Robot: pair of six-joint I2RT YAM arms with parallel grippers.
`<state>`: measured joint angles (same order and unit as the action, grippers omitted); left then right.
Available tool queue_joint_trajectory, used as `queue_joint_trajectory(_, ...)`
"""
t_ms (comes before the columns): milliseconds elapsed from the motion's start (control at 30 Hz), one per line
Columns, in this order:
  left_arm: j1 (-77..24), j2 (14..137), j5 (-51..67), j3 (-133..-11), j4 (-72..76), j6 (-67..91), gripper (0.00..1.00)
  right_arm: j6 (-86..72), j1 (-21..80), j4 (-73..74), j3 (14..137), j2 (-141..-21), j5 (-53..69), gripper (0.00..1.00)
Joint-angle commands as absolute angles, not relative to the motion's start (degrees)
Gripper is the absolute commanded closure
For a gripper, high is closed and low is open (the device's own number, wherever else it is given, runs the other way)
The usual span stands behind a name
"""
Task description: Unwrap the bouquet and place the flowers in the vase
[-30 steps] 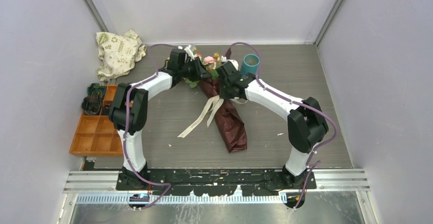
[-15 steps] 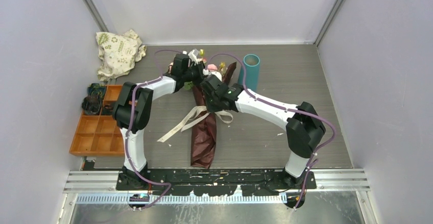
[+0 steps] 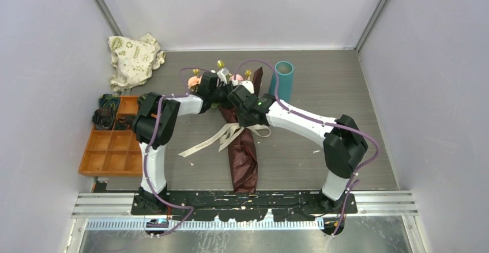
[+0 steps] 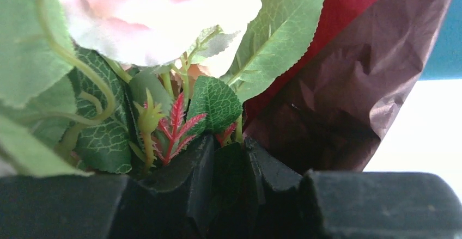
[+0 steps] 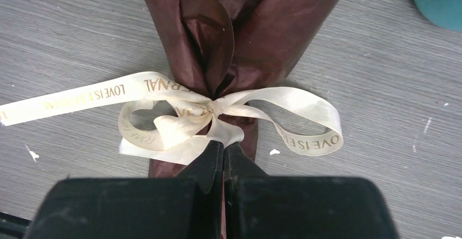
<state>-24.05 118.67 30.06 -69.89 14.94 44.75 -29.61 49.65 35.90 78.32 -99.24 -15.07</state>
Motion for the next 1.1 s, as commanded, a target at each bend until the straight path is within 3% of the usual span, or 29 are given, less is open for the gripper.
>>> queue_joint_trajectory(0,-25.68,120.88,29.64,-67.96,18.00,45.33,0.72,-27.11,49.51,37.72,83.31,-94.58,-20.70,0.99)
queue_joint_trajectory(400,-26.56,128.20,27.51,-68.72,19.25,45.09,0.74,-22.50,49.53,44.37,93.45,-82.16,-31.59,0.99)
queue_joint_trajectory(633,-26.52,130.88,26.89,-69.02,19.68,45.09,0.75,-19.96,49.52,46.91,98.06,-73.30,-43.95,0.99)
queue_joint_trajectory(1067,-26.54,127.58,25.95,-67.51,18.20,43.86,0.77,-22.93,49.42,57.44,96.50,-63.64,-65.49,0.98)
